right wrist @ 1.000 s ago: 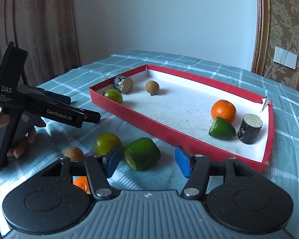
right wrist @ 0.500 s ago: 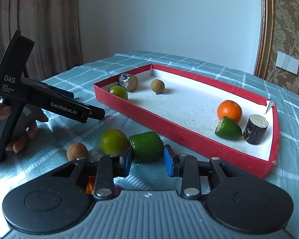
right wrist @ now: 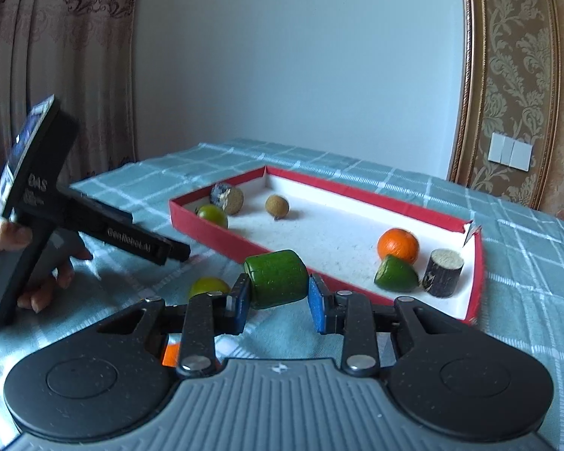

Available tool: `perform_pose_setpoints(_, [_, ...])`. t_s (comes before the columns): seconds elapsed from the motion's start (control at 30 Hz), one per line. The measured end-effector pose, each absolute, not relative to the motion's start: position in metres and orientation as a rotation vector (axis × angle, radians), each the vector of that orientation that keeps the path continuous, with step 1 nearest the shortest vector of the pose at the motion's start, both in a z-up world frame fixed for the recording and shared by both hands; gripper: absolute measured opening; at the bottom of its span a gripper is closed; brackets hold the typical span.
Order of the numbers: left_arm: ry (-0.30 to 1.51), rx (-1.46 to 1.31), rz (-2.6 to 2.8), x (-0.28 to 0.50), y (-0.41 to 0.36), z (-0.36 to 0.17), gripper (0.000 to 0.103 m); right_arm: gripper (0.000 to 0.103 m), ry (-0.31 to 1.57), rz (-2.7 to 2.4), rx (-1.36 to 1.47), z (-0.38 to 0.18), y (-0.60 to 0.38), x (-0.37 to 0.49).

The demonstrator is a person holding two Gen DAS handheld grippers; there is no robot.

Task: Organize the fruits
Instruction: 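Carry the cucumber chunk into the tray beside the orange and open the right tool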

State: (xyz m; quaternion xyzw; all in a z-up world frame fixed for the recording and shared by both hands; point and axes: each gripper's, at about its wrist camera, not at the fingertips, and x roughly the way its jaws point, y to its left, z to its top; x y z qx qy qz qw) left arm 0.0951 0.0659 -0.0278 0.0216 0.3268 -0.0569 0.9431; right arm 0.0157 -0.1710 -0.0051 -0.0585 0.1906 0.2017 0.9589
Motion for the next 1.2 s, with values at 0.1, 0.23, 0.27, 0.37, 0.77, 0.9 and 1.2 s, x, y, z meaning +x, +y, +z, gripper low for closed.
perform_pose_setpoints(0.1, [0.666, 0.044, -0.116, 0.095, 0.066, -0.028, 0.103, 0.031, 0.355, 0.376, -0.114, 0.004, -0.174, 0.019])
perform_pose_setpoints(0.23, [0.666, 0.044, -0.116, 0.095, 0.066, -0.028, 0.103, 0.031, 0.358, 0.307, -0.129, 0.008, -0.175, 0.037])
perform_pose_setpoints(0.27, [0.667, 0.044, -0.116, 0.095, 0.066, -0.028, 0.103, 0.031, 0.364, 0.294, -0.132, 0.007, -0.175, 0.044])
perform_pose_setpoints(0.37, [0.667, 0.044, -0.116, 0.095, 0.066, -0.028, 0.103, 0.031, 0.381, 0.26, -0.12, 0.005, -0.176, 0.062])
perform_pose_setpoints(0.77, [0.666, 0.044, -0.116, 0.095, 0.066, -0.028, 0.103, 0.031, 0.467, 0.204, -0.128, -0.008, -0.171, 0.119])
perform_pose_setpoints(0.9, [0.666, 0.044, -0.116, 0.095, 0.066, -0.028, 0.103, 0.031, 0.483, 0.199, -0.125, -0.012, -0.169, 0.127])
perform_pose_setpoints(1.2, [0.666, 0.044, -0.116, 0.095, 0.066, -0.028, 0.103, 0.031, 0.489, 0.195, -0.136, -0.015, -0.165, 0.135])
